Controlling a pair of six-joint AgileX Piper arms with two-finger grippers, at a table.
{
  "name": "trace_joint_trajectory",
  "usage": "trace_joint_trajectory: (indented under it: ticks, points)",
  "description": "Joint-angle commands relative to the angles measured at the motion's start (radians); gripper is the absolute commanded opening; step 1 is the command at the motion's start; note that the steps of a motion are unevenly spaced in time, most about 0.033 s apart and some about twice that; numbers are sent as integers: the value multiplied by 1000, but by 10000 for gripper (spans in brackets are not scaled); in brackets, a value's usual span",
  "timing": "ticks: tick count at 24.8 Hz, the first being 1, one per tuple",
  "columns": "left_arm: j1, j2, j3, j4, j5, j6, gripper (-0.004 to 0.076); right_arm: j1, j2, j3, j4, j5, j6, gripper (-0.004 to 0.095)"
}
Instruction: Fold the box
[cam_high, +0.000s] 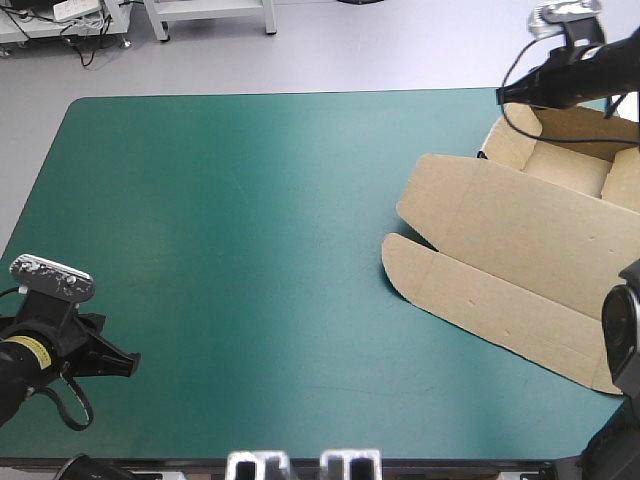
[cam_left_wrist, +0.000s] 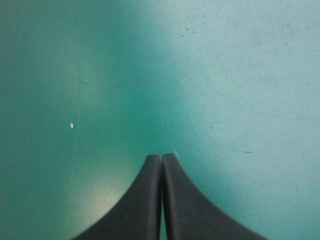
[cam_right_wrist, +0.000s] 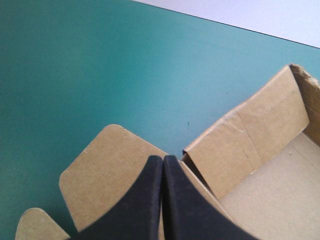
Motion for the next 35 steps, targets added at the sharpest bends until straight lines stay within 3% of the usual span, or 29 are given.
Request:
trace_joint_trajectory:
  ticks: [1, 5, 8, 14, 18, 22, 28, 35]
  points:
    - [-7, 6, -24, -6, 6, -6, -7, 133, -95, 10, -119, 11, 22, -19]
    - [-7, 6, -24, -48, 6, -6, -8, 289, -172, 143, -223, 11, 18, -19]
    - [-7, 6, -24, -69, 7, -6, -10, 368, -283, 362, -296, 11, 18, -19]
    - [-7, 6, -24, -110, -7, -6, -10, 368, -541, 756, -315, -16, 34, -19]
    - [-7, 15, -24, -147, -14, 3, -10, 368, -830, 1015, -325, -147, 102, -19]
    - [-7, 15, -24, -167, -20, 23, -10, 368, -992, 1118, -345, -152, 141, -19]
    - [-7, 15, -24, -218, -8, 52, -10, 368, -1051, 1230, -403, -140, 239, -19]
    - [-7, 15, 32, -219, 8, 100, -10, 368, -1060, 1267, -324, -140, 182, -19]
